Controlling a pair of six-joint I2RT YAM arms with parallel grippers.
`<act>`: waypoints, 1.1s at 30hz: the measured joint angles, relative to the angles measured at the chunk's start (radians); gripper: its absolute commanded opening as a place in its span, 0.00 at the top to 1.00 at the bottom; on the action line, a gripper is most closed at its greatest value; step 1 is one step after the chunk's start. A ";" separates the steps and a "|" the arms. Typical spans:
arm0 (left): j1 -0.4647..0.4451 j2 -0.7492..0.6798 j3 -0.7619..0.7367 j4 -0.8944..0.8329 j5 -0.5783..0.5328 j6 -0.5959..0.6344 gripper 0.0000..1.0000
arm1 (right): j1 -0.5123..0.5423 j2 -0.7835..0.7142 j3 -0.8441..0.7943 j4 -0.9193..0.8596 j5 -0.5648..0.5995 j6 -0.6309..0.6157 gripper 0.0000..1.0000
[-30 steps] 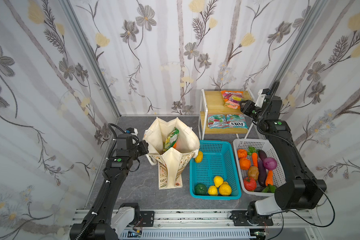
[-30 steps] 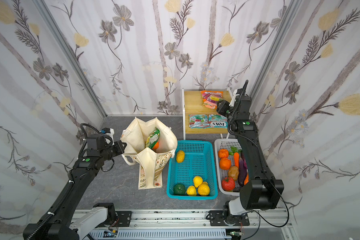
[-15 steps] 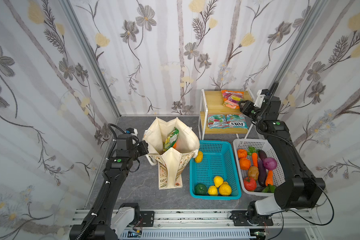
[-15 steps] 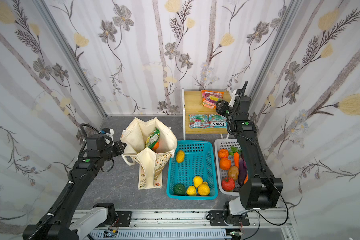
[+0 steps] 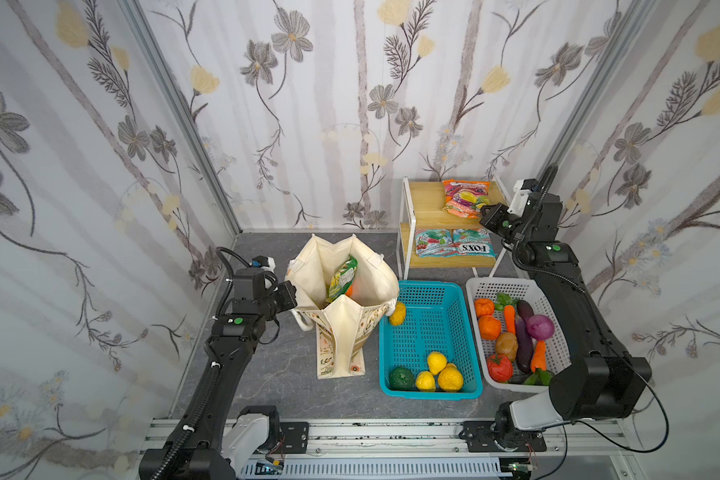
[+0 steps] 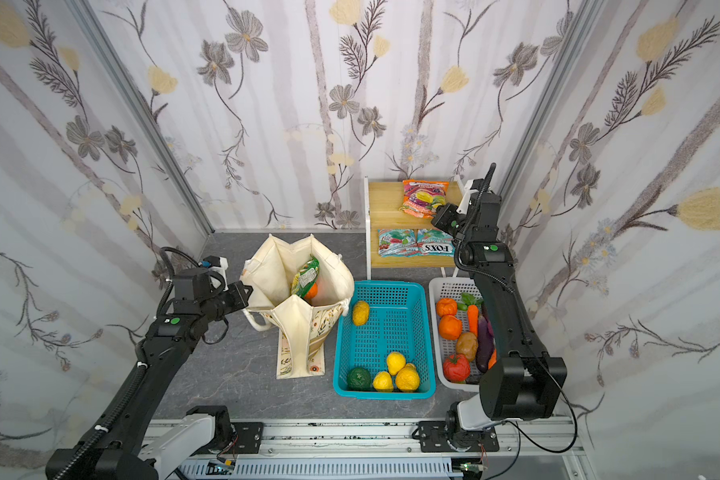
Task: Place the food into the grocery bag and tie it
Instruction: 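Close the right gripper on the bag's top edge and lift it, then carry the orange candy bag into the tote bag with the right gripper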
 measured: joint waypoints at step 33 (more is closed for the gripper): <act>-0.002 0.006 0.008 -0.001 0.001 -0.002 1.00 | 0.435 -0.179 0.213 -0.166 0.152 -0.059 1.00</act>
